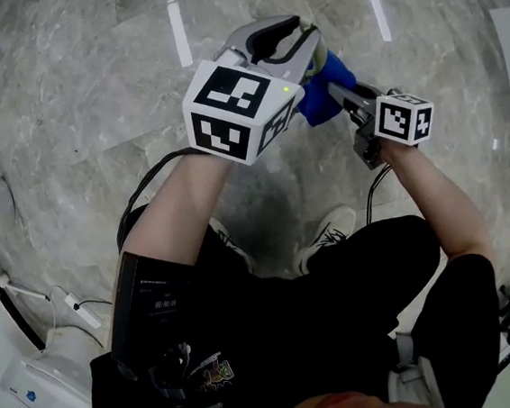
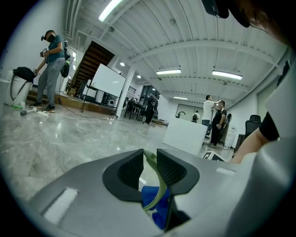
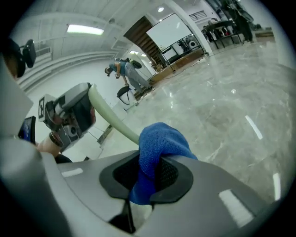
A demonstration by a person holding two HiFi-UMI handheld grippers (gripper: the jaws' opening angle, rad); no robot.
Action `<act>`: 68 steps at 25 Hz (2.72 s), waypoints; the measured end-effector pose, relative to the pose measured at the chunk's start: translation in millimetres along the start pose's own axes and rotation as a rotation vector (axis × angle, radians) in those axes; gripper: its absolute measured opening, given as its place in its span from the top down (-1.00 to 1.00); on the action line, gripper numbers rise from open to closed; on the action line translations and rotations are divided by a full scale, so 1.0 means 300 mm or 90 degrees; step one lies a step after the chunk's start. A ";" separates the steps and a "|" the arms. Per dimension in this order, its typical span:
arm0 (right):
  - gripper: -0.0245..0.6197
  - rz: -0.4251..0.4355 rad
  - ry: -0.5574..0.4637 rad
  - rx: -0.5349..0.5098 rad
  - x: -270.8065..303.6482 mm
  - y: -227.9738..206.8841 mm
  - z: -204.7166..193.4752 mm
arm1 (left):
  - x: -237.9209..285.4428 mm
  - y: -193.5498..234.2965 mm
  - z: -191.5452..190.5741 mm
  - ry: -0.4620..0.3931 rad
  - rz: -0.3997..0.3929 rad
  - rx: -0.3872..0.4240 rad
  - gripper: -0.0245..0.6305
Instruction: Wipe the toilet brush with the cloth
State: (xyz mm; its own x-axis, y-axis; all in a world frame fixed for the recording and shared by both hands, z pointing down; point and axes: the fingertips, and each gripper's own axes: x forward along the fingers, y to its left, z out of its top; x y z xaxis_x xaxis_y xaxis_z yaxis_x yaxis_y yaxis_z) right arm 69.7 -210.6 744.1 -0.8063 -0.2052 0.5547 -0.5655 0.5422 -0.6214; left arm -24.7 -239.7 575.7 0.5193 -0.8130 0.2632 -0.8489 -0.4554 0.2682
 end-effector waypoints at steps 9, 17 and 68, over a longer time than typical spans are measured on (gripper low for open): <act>0.73 0.128 -0.186 -0.102 -0.216 0.384 0.382 | -0.002 -0.015 0.010 0.003 -0.013 -0.001 0.58; 0.73 0.079 -0.170 -0.256 -0.201 0.432 0.397 | 0.011 -0.022 0.026 -0.006 -0.021 -0.009 0.59; 0.73 0.101 0.303 -0.328 0.604 -0.045 0.140 | -0.042 -0.049 0.049 0.004 -0.050 0.011 0.58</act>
State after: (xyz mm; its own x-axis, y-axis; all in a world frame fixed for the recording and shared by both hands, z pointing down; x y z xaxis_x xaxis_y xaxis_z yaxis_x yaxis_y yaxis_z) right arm -76.0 -289.3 829.8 -0.6421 0.2222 0.7337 -0.1999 0.8754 -0.4401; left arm -20.2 -228.1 554.7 0.5844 -0.7724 0.2485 -0.8075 -0.5234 0.2721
